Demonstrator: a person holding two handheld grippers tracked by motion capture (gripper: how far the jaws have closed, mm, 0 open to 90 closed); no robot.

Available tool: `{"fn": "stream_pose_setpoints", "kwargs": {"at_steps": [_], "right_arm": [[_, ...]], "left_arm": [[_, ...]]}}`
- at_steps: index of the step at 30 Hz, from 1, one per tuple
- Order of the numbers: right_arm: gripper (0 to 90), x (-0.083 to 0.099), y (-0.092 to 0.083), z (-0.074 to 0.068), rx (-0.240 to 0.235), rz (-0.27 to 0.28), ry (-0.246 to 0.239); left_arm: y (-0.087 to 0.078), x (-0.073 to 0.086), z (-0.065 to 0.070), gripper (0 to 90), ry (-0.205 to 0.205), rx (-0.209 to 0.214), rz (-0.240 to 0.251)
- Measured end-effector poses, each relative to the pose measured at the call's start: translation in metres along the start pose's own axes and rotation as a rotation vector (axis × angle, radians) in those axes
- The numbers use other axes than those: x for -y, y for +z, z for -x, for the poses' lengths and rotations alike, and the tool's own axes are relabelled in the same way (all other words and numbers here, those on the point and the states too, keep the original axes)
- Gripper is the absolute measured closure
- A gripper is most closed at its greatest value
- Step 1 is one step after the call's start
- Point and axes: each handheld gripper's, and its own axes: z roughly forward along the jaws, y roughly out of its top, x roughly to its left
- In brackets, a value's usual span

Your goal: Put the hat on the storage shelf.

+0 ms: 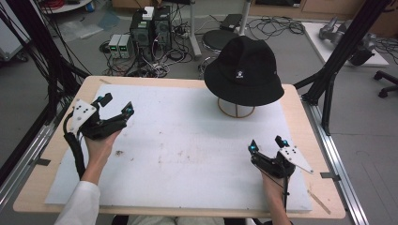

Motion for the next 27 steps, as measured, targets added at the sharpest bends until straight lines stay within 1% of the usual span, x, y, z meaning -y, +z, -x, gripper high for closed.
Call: {"fn": "stream_pose_setpoints", "kwargs": {"at_steps": [2,3,8,10,16,20,22,24,27], "right_arm": [[5.9,0.000,0.000,0.000,-0.001,0.002,0.000],[5.9,0.000,0.000,0.000,-0.001,0.001,0.001],[5.9,0.000,0.001,0.000,-0.001,0.000,0.000],[5.9,0.000,0.001,0.000,-0.003,-0.001,-0.001],[5.9,0.000,0.001,0.000,-0.006,-0.003,-0.001],[5.9,0.000,0.001,0.000,-0.006,-0.002,-0.003],[5.9,0.000,0.001,0.000,-0.006,-0.001,-0.002],[5.9,0.000,0.001,0.000,-0.007,-0.002,-0.002],[5.9,0.000,0.001,0.000,-0.007,-0.003,-0.002]], "left_arm": [[-0.007,0.006,-0.003,20.7,0.009,-0.022,0.001],[-0.010,0.009,-0.005,20.6,0.004,-0.037,0.007],[-0.026,0.025,-0.016,20.6,-0.038,-0.086,0.006],[-0.031,0.030,-0.020,20.6,-0.056,-0.096,0.003],[-0.045,0.043,-0.031,20.3,-0.083,-0.134,-0.016],[-0.052,0.052,-0.035,20.1,-0.081,-0.160,-0.032],[-0.056,0.055,-0.038,20.0,-0.088,-0.170,-0.039],[-0.058,0.059,-0.040,20.0,-0.099,-0.173,-0.040],[-0.061,0.064,-0.040,20.0,-0.090,-0.178,-0.056]]}}
